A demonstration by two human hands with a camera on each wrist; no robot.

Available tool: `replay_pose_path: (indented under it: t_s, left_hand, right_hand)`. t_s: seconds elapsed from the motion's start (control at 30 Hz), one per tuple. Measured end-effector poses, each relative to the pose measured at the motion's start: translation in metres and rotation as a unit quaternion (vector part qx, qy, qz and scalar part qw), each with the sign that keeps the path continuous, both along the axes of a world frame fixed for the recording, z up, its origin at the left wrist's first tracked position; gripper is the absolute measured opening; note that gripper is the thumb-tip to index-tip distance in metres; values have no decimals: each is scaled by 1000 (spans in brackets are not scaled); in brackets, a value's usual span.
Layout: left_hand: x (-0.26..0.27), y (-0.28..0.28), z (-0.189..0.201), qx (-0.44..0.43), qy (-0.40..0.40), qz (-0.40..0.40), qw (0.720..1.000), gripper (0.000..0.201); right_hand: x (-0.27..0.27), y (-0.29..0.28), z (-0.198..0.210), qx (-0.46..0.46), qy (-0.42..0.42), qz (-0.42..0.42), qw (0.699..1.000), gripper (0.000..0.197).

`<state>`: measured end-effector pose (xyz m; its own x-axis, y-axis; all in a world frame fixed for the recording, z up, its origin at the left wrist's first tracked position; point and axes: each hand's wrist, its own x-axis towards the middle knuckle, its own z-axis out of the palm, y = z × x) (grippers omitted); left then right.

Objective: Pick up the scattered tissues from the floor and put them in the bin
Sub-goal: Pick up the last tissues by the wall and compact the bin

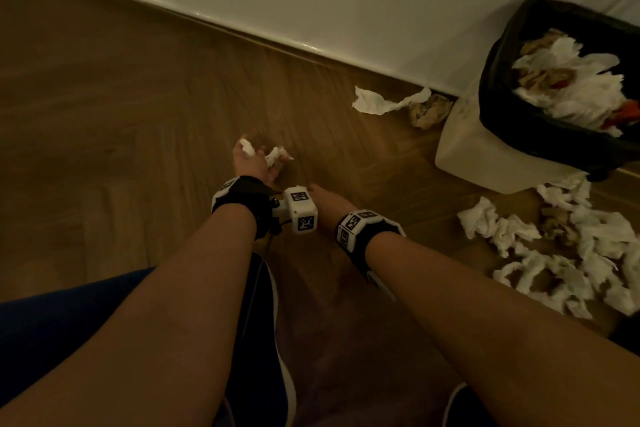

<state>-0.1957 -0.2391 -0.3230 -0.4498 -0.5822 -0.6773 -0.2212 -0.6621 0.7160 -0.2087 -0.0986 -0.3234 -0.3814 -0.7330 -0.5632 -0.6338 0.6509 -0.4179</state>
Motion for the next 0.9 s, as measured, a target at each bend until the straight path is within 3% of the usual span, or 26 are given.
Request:
replay_pose_path:
  t_s: [0.1,0.23,0.3,0.37,0.5,0.6,0.73,0.9]
  left_hand:
    - [-5,10,4,-29,-9,-8,1000,49]
    - [-15,23,16,-67,-41,-75,994,24]
    - [-24,32,26,-68,-32,-106,992,27]
    - [-34,43,40,-66,-36,-120,990,9]
    - [-59,68,72,-137,-33,-210,968,41]
    - [-78,88,106,-136,-12,-251,958,35]
    - [-95,130,148,-235,65,-306,920,33]
    - [-115,188,192,-373,115,-377,840,48]
  right_hand:
    - [-2,2,4,-2,4,-17,1000,29]
    - [-17,13,27,12,26,-56,998,27]
    - [-30,23,45,-13,32,-87,996,28]
    - [-44,33,66,-22,58,-102,993,32]
    - [-74,58,111,-26,134,-134,981,28]
    - [-94,81,153,-68,165,-181,967,28]
    - [-113,122,208,-132,227,-254,931,26]
    - [-131,182,254,-158,262,-344,888,26]
